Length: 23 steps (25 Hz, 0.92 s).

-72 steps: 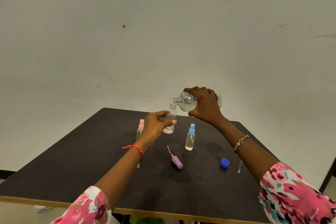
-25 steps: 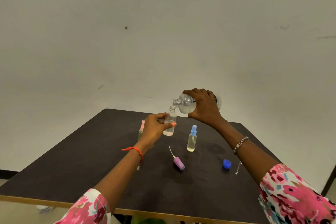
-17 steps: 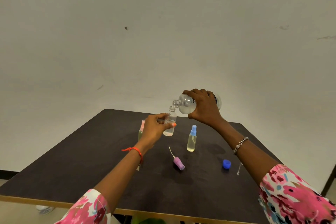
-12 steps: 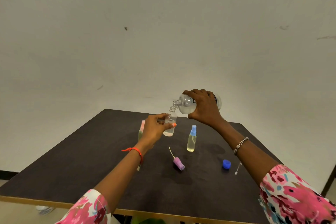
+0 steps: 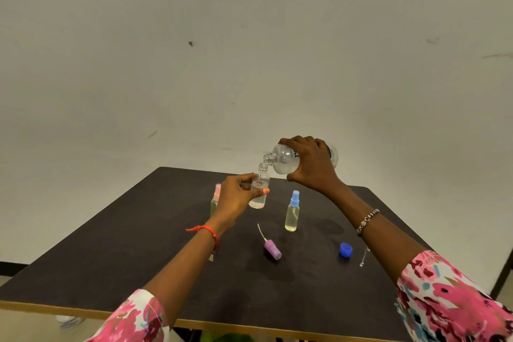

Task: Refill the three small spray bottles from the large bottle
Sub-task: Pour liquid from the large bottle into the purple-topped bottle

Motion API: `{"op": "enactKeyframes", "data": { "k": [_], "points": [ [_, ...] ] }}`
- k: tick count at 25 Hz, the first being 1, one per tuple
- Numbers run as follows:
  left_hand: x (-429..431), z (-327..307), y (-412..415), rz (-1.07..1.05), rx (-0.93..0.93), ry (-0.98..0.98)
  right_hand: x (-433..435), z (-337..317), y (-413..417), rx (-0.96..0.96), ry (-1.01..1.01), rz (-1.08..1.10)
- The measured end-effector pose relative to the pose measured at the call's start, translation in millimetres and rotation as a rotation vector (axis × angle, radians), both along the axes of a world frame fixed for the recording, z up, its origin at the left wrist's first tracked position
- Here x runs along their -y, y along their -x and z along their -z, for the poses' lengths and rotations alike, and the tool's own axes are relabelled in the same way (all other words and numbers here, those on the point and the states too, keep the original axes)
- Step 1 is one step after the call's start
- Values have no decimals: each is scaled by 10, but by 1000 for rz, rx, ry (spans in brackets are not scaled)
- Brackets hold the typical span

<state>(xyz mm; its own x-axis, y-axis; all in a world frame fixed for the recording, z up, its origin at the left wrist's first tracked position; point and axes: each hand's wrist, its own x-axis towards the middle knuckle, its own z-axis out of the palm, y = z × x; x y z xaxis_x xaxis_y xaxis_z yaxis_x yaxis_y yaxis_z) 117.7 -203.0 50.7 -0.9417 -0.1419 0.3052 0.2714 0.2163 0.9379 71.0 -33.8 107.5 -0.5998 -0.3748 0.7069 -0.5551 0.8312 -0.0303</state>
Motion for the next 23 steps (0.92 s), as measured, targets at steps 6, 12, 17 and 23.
{"op": "enactKeyframes", "data": {
  "k": [6,12,17,23],
  "points": [
    [0,2,9,-6,4,-2,-3,0,0,-2,-8,7],
    [6,3,7,-3,-1,-8,-3,-7,-2,-6,-13,5],
    [11,-6,10,-9,-8,-5,6,-18,-2,-4,-12,0],
    [5,-12,8,-16,-9,11,12,-23,-10,8,-14,-7]
  ]
}}
